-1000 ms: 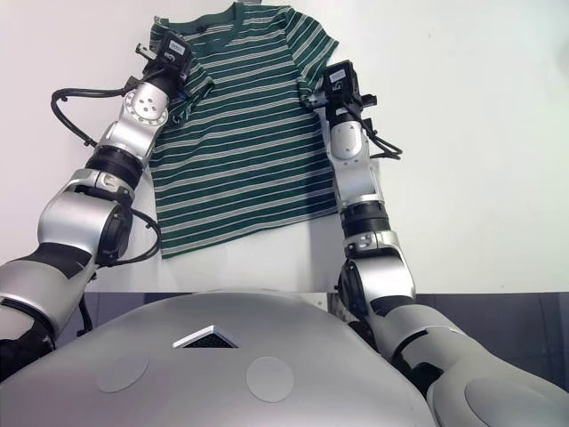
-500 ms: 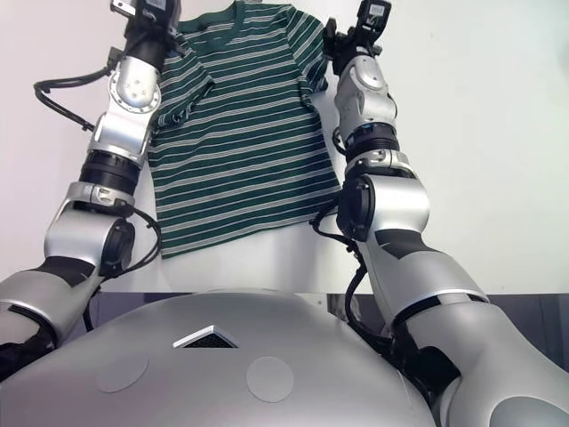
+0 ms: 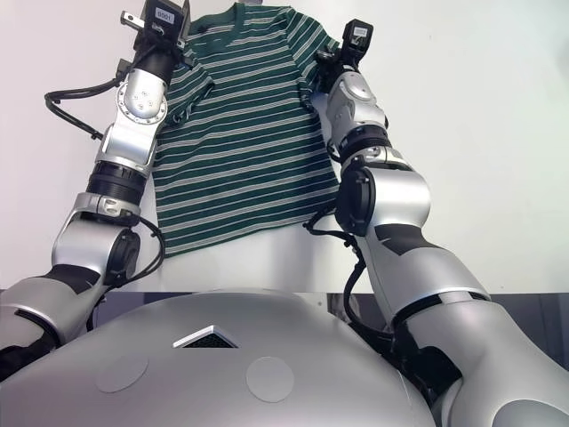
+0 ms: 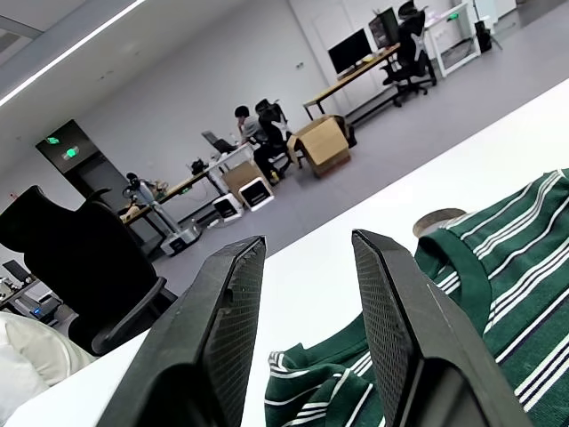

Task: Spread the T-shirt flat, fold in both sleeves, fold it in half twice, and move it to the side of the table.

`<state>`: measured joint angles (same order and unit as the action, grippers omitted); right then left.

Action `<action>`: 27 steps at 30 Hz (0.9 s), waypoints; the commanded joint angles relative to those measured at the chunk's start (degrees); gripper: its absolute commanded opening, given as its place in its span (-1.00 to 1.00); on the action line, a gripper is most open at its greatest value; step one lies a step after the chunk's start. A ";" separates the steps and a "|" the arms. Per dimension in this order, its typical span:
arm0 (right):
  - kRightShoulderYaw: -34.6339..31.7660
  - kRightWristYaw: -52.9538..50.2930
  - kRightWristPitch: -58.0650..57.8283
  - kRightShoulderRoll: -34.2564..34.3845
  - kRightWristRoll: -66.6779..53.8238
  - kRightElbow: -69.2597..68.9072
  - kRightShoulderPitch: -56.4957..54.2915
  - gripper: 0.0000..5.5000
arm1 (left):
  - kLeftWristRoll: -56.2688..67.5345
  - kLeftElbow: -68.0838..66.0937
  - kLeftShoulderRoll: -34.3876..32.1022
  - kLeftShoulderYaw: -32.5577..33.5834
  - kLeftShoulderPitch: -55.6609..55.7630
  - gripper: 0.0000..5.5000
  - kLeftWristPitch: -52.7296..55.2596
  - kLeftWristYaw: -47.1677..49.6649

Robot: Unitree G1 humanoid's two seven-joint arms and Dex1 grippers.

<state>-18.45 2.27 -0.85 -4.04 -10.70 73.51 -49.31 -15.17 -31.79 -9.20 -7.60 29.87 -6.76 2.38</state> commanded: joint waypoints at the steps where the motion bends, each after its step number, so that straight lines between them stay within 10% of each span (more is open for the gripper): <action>1: 0.09 -0.02 -1.36 -0.12 0.64 1.76 0.31 -0.79 | 0.50 0.04 -0.18 0.06 -0.32 -0.34 -0.03 -1.13; 10: 4.92 -3.11 6.05 -1.22 6.75 0.67 -0.86 -0.99 | 0.22 -1.22 -1.22 -0.06 0.14 -0.34 -0.98 -2.97; 27: 33.45 -8.66 13.50 6.99 34.45 -1.09 -3.26 -0.99 | -0.14 -2.06 -0.29 -0.16 -0.68 -0.34 -2.93 -1.45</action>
<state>14.07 -6.04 11.94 1.75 23.02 73.18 -50.55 -15.31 -33.21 -9.69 -7.64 29.73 -9.17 0.57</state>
